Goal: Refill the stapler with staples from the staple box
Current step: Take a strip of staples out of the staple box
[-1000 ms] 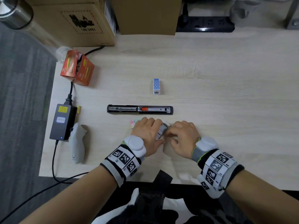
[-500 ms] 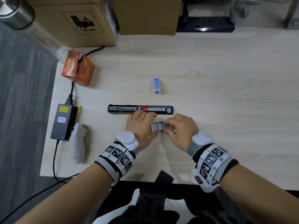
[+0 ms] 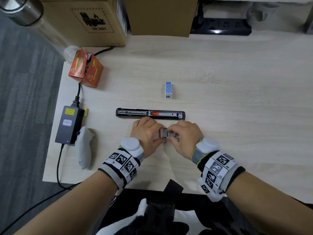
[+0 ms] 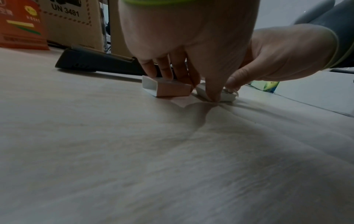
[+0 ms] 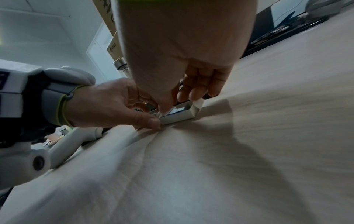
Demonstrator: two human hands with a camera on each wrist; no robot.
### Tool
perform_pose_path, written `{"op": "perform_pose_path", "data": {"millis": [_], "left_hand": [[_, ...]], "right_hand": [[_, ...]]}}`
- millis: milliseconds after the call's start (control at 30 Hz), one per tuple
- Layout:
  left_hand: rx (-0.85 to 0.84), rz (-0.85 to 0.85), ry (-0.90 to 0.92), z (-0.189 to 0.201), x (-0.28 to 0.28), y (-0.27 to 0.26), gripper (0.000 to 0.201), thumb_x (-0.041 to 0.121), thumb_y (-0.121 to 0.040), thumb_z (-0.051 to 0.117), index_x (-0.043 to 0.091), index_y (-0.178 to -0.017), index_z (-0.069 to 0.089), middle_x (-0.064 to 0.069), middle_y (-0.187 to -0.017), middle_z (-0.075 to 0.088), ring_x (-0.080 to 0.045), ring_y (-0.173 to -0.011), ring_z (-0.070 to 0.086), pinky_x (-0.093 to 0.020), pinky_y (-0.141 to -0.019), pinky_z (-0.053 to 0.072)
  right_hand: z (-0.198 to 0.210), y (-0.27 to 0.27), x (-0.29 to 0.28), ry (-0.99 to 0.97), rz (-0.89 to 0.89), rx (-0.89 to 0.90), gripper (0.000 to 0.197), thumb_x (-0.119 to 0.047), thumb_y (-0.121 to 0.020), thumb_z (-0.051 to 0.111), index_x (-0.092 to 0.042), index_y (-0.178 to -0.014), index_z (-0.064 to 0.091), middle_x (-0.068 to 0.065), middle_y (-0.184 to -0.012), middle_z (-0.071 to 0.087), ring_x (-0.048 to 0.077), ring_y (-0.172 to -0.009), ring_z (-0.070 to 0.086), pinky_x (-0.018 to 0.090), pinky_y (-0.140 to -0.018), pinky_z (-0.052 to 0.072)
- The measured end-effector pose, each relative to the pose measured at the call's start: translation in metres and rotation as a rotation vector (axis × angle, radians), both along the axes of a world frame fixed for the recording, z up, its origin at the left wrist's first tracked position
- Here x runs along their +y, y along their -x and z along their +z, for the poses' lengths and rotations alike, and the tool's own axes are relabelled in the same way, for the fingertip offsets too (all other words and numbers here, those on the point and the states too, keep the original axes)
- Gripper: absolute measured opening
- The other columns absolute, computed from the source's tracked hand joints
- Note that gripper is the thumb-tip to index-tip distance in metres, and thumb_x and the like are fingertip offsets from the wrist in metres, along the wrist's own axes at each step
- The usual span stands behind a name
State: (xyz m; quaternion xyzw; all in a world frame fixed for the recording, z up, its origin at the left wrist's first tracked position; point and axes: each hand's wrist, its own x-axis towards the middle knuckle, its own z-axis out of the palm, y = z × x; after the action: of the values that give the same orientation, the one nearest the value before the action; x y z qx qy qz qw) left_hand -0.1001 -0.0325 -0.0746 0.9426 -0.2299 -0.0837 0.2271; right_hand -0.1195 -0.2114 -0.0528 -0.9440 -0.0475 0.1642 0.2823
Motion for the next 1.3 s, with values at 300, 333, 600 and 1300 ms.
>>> {"op": "perform_pose_path", "data": {"millis": [300, 333, 600, 1300], "left_hand": [[0.03, 0.048, 0.061, -0.005, -0.003, 0.001, 0.033, 0.044, -0.071, 0.063, 0.021, -0.095, 0.065, 0.0, -0.094, 0.063, -0.022, -0.104, 0.046, -0.037, -0.082, 0.037], [0.032, 0.05, 0.071, -0.005, -0.003, 0.001, 0.035, 0.045, -0.071, 0.059, 0.021, -0.095, 0.065, 0.0, -0.093, 0.063, -0.021, -0.104, 0.045, -0.038, -0.082, 0.037], [0.063, 0.056, 0.067, -0.005, -0.002, 0.001, 0.038, 0.046, -0.071, 0.053, 0.021, -0.096, 0.067, 0.001, -0.094, 0.064, -0.023, -0.105, 0.048, -0.039, -0.083, 0.04], [0.086, 0.017, 0.048, 0.005, 0.002, -0.004, 0.047, 0.05, -0.067, 0.073, 0.025, -0.106, 0.063, 0.003, -0.099, 0.061, -0.02, -0.102, 0.047, -0.034, -0.083, 0.035]], "right_hand": [[0.001, -0.009, 0.011, 0.083, 0.038, -0.016, 0.021, -0.023, -0.073, 0.072, -0.022, -0.093, 0.066, 0.005, -0.083, 0.059, 0.032, -0.079, 0.057, 0.034, -0.072, 0.035], [0.001, -0.01, 0.012, 0.084, 0.034, -0.015, 0.021, -0.023, -0.073, 0.073, -0.022, -0.094, 0.066, 0.006, -0.084, 0.059, 0.032, -0.079, 0.057, 0.034, -0.073, 0.036], [0.002, -0.012, 0.01, 0.112, 0.062, -0.08, 0.013, -0.016, -0.071, 0.074, -0.021, -0.083, 0.072, 0.005, -0.075, 0.06, 0.032, -0.07, 0.057, 0.032, -0.068, 0.033], [0.023, -0.029, -0.006, -0.121, 0.04, 0.163, 0.011, -0.022, -0.077, 0.068, -0.026, -0.071, 0.059, -0.01, -0.07, 0.056, 0.012, -0.068, 0.052, 0.026, -0.065, 0.039]]}}
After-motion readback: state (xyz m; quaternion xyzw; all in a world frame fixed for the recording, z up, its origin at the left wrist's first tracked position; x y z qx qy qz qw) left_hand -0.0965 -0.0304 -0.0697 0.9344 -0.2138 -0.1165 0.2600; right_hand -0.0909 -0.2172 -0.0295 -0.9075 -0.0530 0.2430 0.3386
